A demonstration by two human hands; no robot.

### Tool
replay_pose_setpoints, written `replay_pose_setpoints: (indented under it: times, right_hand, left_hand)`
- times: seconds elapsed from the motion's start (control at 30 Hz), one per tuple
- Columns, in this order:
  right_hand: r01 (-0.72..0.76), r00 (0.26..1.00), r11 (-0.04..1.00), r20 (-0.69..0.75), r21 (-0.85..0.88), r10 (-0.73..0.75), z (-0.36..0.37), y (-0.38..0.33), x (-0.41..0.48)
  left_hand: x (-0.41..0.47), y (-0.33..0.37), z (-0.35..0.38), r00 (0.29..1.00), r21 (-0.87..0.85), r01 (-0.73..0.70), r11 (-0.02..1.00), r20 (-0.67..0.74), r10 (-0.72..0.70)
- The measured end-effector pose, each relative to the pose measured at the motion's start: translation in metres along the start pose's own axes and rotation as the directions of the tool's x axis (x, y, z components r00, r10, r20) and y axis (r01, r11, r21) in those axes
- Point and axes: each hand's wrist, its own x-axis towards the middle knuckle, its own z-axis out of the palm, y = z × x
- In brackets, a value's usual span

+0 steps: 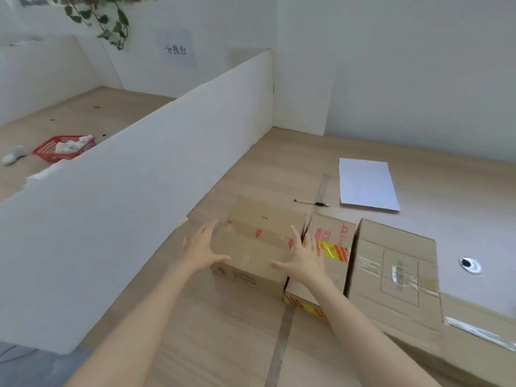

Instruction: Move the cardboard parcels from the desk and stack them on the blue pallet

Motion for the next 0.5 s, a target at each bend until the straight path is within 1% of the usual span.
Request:
replay_pose_setpoints:
  times: [0.17,0.23,0.3,0.4,0.43,0.5]
  right_hand:
    - [-0.066,0.996,0.998,0.064,-0.002,0.066,0.04,-0.004,0.002]
    - [-0.073,0.996,0.996,0.057,-0.045,0.076,0.054,-0.006,0.002]
    - [-0.076,0.996,0.994,0.033,-0.084,0.079,0.063,-0.007,0.001]
    - [-0.071,0.997,0.99,-0.026,-0.12,0.068,0.071,-0.008,0.0]
    - [-0.069,0.997,0.989,-0.043,-0.129,0.064,0.072,-0.007,0.0]
    - [-0.067,0.996,0.988,-0.064,-0.136,0.058,0.073,-0.007,0.001]
  left_hand:
    - [0.03,-0.035,0.022,0.987,-0.012,-0.002,1.0,0.159,0.004]
    - [0.037,-0.046,0.028,0.973,-0.075,-0.02,0.997,0.226,0.037]
    - [0.042,-0.054,0.033,0.954,-0.155,-0.062,0.986,0.28,0.104]
    - [0.05,-0.061,0.041,0.932,-0.19,-0.146,0.971,0.303,0.199]
    - [0.053,-0.062,0.044,0.931,-0.201,-0.158,0.967,0.297,0.213]
    - [0.056,-0.06,0.047,0.941,-0.232,-0.138,0.963,0.272,0.201]
